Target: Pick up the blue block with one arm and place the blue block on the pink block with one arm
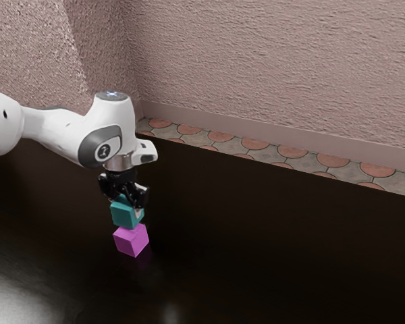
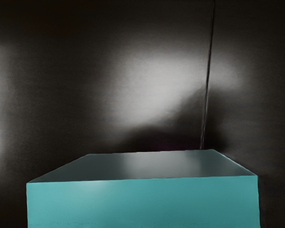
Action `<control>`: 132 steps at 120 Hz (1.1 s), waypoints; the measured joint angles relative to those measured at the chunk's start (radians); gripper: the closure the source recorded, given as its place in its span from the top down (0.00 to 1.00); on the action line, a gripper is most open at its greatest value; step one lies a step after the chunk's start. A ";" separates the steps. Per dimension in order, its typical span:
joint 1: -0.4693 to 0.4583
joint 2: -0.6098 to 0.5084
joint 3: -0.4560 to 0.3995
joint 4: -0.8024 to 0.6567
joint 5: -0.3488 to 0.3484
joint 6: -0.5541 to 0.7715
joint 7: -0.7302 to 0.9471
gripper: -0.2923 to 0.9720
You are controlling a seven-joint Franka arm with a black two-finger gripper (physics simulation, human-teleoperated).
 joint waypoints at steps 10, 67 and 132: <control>-0.006 0.001 -0.001 0.002 0.000 0.001 0.006 0.50; -0.032 -0.068 -0.018 -0.071 0.006 0.010 0.016 0.50; -0.034 -0.088 -0.018 -0.106 0.010 0.018 0.017 0.56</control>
